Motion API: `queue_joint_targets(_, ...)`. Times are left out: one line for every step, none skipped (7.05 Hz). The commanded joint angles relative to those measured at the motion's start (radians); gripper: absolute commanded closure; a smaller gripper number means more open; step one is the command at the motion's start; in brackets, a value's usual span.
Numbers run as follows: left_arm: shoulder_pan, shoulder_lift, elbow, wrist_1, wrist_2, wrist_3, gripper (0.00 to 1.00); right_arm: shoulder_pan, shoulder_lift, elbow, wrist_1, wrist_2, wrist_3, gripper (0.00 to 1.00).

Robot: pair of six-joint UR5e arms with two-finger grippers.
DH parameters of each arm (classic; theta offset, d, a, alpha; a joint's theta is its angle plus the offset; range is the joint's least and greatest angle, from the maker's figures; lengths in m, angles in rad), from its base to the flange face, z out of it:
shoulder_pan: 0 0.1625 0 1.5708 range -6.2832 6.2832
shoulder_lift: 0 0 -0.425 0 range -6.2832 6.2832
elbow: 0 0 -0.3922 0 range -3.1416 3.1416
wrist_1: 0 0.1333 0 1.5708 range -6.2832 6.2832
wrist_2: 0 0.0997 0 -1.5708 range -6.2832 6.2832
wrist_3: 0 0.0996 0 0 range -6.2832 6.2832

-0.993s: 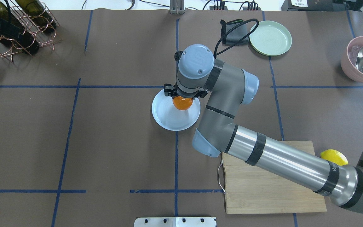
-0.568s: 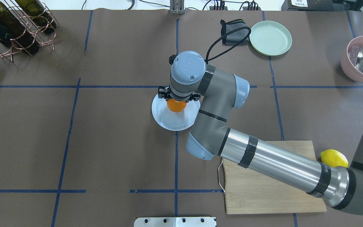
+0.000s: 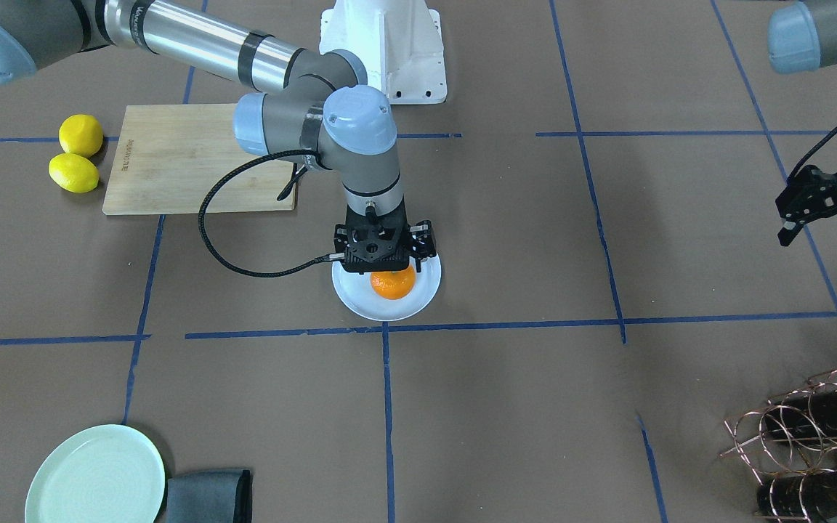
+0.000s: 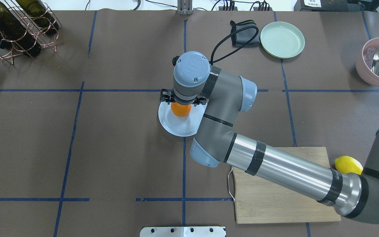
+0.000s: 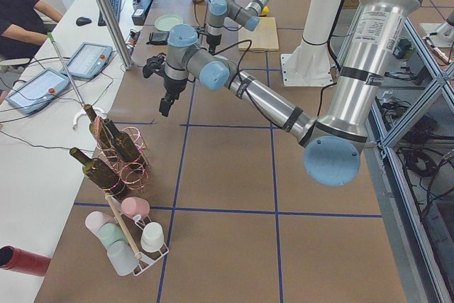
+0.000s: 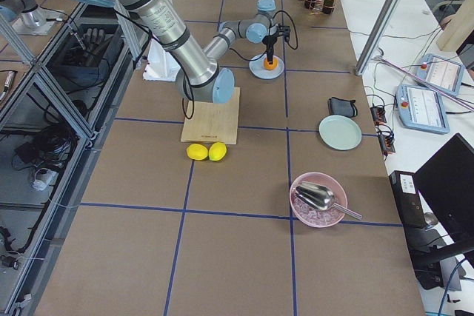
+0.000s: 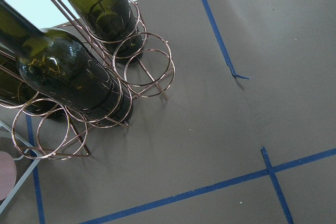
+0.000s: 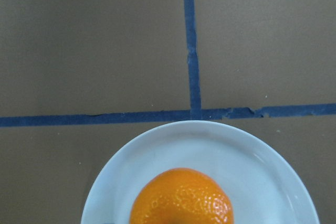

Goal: Pick orange to plate
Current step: 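Open the right gripper and withdraw it away from the plate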

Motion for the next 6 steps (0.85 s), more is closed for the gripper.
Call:
queue_joint_targets(-0.056, 0.058, 0.004, 0.0, 0.006, 0.17, 0.0, 0.062, -0.014, 0.155, -0.289, 0.008, -0.155, 0.0)
queue_joint_targets(-0.095, 0.089, 0.009, 0.0, 0.009, 0.209, 0.0, 0.096, -0.043, 0.25, -0.447, 0.008, -0.292, 0.0)
queue_joint_targets(-0.136, 0.13, 0.013, 0.001, 0.012, 0.283, 0.0, 0.157, -0.133, 0.352, -0.496, 0.014, -0.399, 0.0)
queue_joint_targets(-0.188, 0.153, 0.051, 0.006, 0.001, 0.391, 0.0, 0.226, -0.236, 0.438, -0.498, 0.047, -0.532, 0.0)
queue_joint_targets(-0.234, 0.155, 0.112, 0.032, -0.02, 0.411, 0.0, 0.342, -0.314, 0.48, -0.498, 0.146, -0.675, 0.0)
queue_joint_targets(-0.244, 0.161, 0.131, 0.035, -0.057, 0.427, 0.0, 0.444, -0.388, 0.495, -0.492, 0.238, -0.795, 0.0)
